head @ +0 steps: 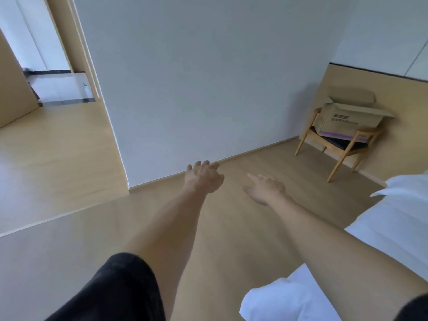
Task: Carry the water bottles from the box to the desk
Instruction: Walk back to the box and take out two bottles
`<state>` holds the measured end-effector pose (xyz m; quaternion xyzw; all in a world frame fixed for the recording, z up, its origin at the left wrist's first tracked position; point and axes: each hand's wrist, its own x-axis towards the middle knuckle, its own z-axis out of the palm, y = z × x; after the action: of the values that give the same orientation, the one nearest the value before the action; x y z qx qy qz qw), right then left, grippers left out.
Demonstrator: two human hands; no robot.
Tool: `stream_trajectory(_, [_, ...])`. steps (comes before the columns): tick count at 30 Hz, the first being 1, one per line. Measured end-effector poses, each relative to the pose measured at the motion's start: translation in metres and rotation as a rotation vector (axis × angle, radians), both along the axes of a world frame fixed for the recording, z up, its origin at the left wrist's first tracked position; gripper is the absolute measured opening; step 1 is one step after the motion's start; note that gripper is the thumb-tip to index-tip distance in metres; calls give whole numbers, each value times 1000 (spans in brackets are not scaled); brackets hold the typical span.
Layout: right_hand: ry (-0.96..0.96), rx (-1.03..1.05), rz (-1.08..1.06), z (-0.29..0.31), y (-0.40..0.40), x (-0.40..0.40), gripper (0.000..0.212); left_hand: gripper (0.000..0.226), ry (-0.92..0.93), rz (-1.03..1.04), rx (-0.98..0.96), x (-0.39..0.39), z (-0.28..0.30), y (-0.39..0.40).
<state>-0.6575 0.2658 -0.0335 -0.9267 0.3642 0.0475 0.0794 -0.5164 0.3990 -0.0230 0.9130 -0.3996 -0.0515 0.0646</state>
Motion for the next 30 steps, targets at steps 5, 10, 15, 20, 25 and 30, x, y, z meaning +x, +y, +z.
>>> stream_trajectory(5, [27, 8, -106, -8, -51, 23, 64, 55, 17, -127, 49, 30, -13, -72])
stream_trajectory(10, [40, 41, -195, -23, -117, 43, 63, 57, 17, -221, 73, 52, -26, -152])
stream_trajectory(15, [11, 76, -239, -36, -204, 78, 62, 54, -23, -267, 97, 88, -27, -240])
stream_trajectory(20, [-24, 126, -266, -30, -297, 108, 63, 51, -20, -257, 114, 125, -12, -338])
stream_trajectory(25, [-10, 123, -327, -24, -385, 114, 63, 51, 10, -333, 69, 125, -6, -442])
stream_trajectory(30, [17, 141, -418, -25, -450, 106, 64, 52, 23, -436, 69, 117, -11, -526])
